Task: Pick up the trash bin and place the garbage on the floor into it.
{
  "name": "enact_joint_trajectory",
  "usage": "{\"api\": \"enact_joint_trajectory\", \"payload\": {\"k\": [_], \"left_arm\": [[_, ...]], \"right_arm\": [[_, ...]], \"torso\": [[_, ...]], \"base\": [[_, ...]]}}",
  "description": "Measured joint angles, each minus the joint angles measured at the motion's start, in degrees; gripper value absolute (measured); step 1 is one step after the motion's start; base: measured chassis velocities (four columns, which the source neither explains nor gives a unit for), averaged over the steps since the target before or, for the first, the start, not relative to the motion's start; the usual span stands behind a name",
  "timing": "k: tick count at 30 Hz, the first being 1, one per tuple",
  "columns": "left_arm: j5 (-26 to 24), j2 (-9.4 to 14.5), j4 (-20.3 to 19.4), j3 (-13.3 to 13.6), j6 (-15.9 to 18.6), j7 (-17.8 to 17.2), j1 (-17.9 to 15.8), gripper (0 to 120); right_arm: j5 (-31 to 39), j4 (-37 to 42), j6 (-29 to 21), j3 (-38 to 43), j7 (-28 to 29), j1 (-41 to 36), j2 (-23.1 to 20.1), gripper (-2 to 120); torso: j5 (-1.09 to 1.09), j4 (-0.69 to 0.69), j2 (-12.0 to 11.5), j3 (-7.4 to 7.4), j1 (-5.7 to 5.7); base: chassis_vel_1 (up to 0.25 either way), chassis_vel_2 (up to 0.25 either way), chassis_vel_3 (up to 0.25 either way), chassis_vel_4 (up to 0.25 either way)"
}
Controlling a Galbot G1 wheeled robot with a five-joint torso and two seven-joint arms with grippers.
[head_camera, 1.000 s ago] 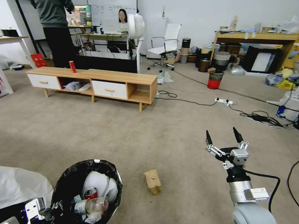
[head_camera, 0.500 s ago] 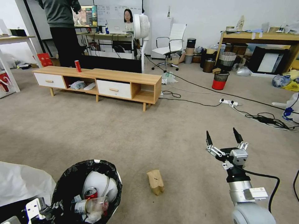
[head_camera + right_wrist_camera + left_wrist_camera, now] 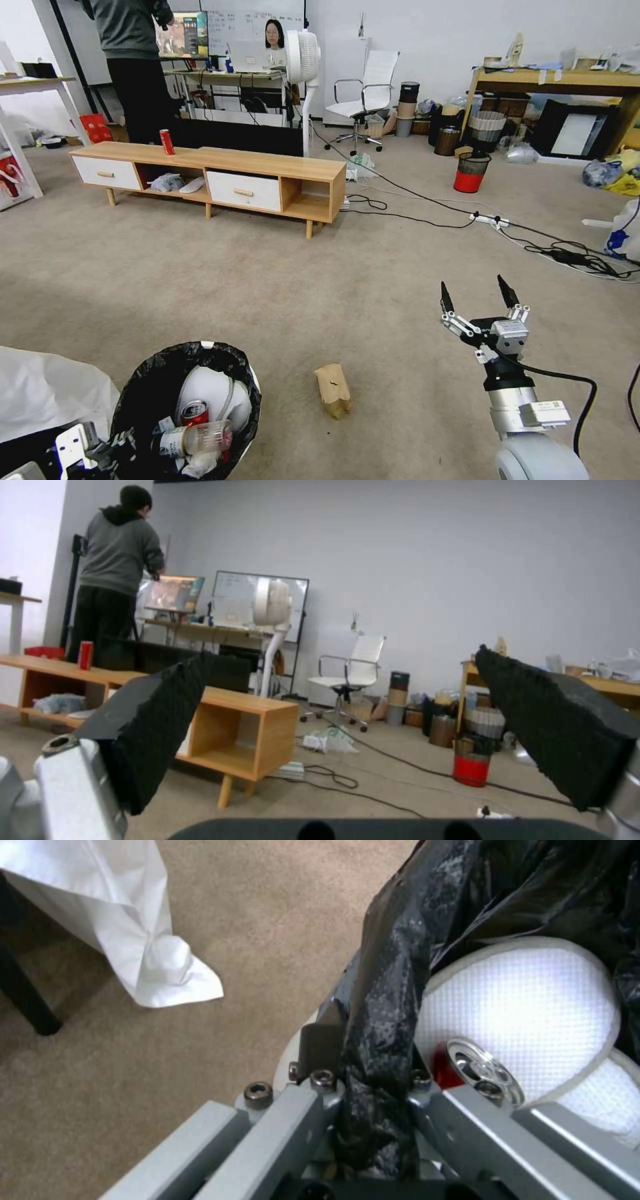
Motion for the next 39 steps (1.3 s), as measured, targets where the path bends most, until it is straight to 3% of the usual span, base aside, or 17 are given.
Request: {"api": "enact_joint_trajectory", "payload": {"k": [19,24,26,27,28,31,32,35,36,38,39], "left_arm": [[0.0,0.1,0.8,0.0,0.0,0.1,-0.6,2],[0.0,0.2,1.2,0.0,0.0,0.1,-1.1,2],[0.0,0.2,1.5,0.1,0.0,0.1,-1.3,2],[0.0,0.3,1.7,0.1,0.0,0.1,-1.5,2],[0.0,0.3,1.7,0.1,0.0,0.1,-1.5,2],[-0.1,0.4,1.8,0.1,0.0,0.1,-1.6,2],[-0.1,0.4,1.8,0.1,0.0,0.1,-1.6,2],[-0.1,0.4,2.0,0.2,0.0,0.1,-1.8,2],[-0.1,0.4,2.0,0.2,0.0,0.1,-1.8,2],[-0.1,0.4,2.1,0.2,0.0,0.1,-1.9,2],[-0.1,0.4,2.1,0.2,0.0,0.1,-1.9,2]], "right_arm": [[-0.5,-2.3,0.6,-0.9,0.2,1.0,0.0,100],[1.0,-3.4,-1.3,-1.7,1.2,1.5,-2.3,100],[5.5,-3.1,-6.2,-3.4,3.8,1.7,-5.8,100],[10.8,-2.3,-11.6,-5.3,6.7,2.1,-8.7,100],[10.8,-2.3,-11.6,-5.3,6.7,2.1,-8.7,100],[22.8,-0.6,-25.3,-10.2,13.1,4.6,-13.6,100],[22.8,-0.6,-25.3,-10.2,13.1,4.6,-13.6,100],[35.4,0.1,-36.5,-14.5,18.7,9.6,-15.8,100],[35.4,0.1,-36.5,-14.5,18.7,9.6,-15.8,100],[45.9,0.3,-45.6,-17.4,23.1,14.3,-16.6,100],[45.9,0.3,-45.6,-17.4,23.1,14.3,-16.6,100]], "torso": [[0.00,0.00,0.0,0.00,0.01],[0.01,0.00,0.0,0.00,0.01],[0.02,-0.01,0.0,0.00,0.01],[-0.02,-0.01,0.0,0.00,0.01],[-0.02,-0.01,0.0,0.00,0.01],[0.00,0.00,0.0,0.00,0.00],[0.00,0.00,0.0,0.00,0.00],[0.01,0.00,0.0,0.00,0.01],[0.01,0.00,0.0,0.00,0.01],[-0.01,0.02,0.0,0.01,0.01],[-0.01,0.02,0.0,0.01,0.01]], "base": [[-0.029,0.027,0.029,-0.026],[0.000,0.000,0.000,0.000],[0.000,0.000,0.000,0.000],[0.000,0.000,0.000,0.000],[0.000,0.000,0.000,0.000],[0.000,0.000,0.000,0.000],[0.000,0.000,0.000,0.000],[0.000,0.000,0.000,0.000],[0.000,0.000,0.000,0.000],[0.000,0.000,0.000,0.000],[0.000,0.000,0.000,0.000]]}}
